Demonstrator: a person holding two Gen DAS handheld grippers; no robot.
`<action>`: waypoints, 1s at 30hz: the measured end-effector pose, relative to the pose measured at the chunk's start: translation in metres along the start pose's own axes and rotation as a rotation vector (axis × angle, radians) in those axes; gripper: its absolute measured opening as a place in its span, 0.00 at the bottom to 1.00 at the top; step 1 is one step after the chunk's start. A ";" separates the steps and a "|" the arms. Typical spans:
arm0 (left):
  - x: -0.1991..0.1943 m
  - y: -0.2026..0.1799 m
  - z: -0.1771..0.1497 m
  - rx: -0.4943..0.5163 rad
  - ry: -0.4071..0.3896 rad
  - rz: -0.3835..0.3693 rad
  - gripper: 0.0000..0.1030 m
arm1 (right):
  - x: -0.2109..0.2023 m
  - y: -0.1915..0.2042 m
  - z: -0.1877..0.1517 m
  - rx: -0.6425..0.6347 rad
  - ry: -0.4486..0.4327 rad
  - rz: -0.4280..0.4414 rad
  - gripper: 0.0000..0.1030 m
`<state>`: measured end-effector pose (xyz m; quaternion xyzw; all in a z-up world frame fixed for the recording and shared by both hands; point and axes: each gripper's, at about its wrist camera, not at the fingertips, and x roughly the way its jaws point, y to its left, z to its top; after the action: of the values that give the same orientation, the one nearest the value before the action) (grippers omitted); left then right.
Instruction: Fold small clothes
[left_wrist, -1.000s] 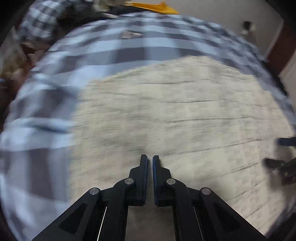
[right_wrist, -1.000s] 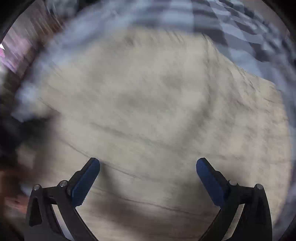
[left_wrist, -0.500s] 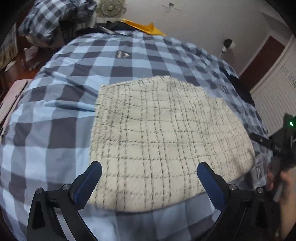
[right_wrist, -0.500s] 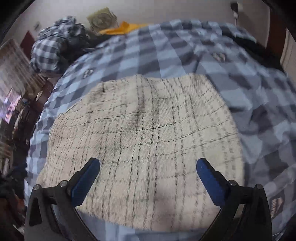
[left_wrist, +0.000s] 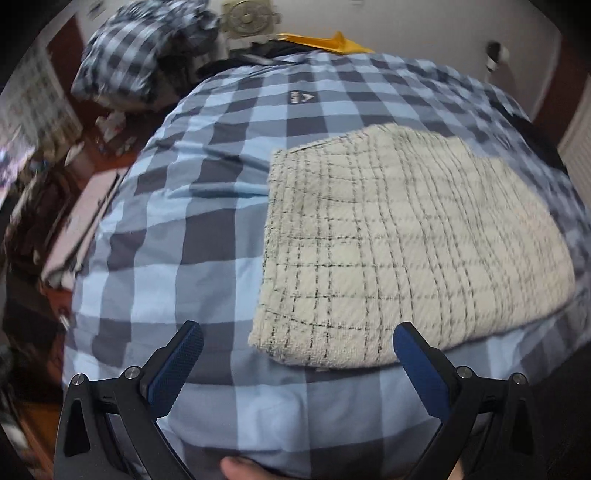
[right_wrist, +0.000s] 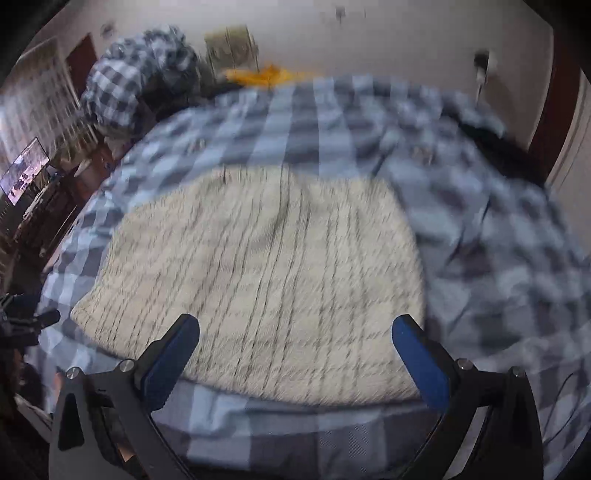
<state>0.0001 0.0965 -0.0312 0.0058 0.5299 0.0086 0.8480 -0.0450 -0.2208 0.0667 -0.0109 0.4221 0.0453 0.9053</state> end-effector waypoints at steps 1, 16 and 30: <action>0.004 0.004 0.000 -0.027 0.017 0.020 1.00 | -0.005 0.000 0.000 -0.001 -0.024 -0.032 0.99; 0.003 0.005 -0.004 -0.006 -0.027 0.146 0.99 | 0.031 0.016 0.006 0.013 0.145 -0.099 0.99; -0.028 -0.042 -0.018 0.191 -0.299 -0.051 1.00 | 0.034 -0.018 0.027 0.228 0.163 0.095 0.99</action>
<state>-0.0282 0.0541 -0.0146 0.0743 0.3963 -0.0642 0.9129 -0.0012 -0.2346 0.0582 0.1084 0.4968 0.0387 0.8602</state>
